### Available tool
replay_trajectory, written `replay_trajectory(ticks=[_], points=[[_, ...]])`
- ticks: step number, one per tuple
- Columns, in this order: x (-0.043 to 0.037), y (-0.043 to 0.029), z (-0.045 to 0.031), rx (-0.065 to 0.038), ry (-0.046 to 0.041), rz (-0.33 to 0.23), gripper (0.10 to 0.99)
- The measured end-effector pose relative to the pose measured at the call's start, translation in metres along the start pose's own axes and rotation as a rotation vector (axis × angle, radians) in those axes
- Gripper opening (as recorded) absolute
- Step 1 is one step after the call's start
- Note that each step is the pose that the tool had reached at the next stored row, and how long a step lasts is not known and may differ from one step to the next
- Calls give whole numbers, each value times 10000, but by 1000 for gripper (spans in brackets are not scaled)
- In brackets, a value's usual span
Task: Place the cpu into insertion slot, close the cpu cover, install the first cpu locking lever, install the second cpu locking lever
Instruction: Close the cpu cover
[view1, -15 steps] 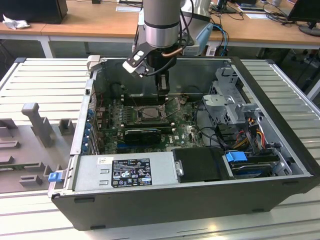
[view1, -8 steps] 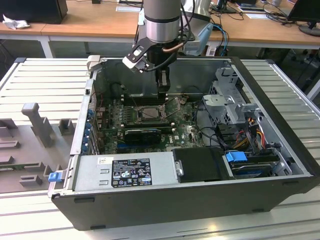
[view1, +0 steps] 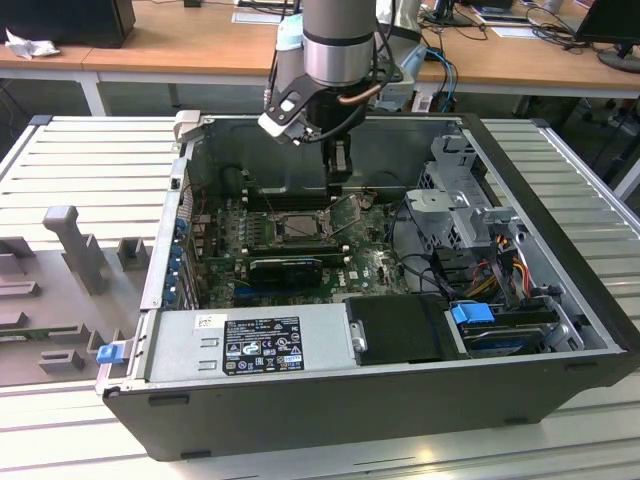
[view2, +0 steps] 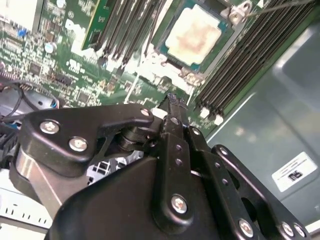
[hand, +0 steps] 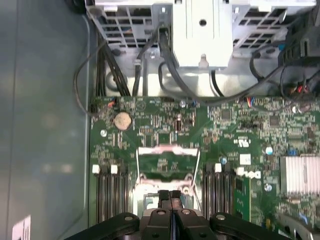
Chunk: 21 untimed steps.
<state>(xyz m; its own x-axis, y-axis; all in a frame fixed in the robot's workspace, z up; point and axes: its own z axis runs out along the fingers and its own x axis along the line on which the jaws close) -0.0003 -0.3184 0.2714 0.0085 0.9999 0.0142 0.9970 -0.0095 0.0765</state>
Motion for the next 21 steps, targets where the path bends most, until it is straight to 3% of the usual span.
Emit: replay_trajectory(ticks=[6, 21], points=[[1, 73, 8, 0, -1, 0, 106], [1, 120, 13, -1, -2, 1, 106]])
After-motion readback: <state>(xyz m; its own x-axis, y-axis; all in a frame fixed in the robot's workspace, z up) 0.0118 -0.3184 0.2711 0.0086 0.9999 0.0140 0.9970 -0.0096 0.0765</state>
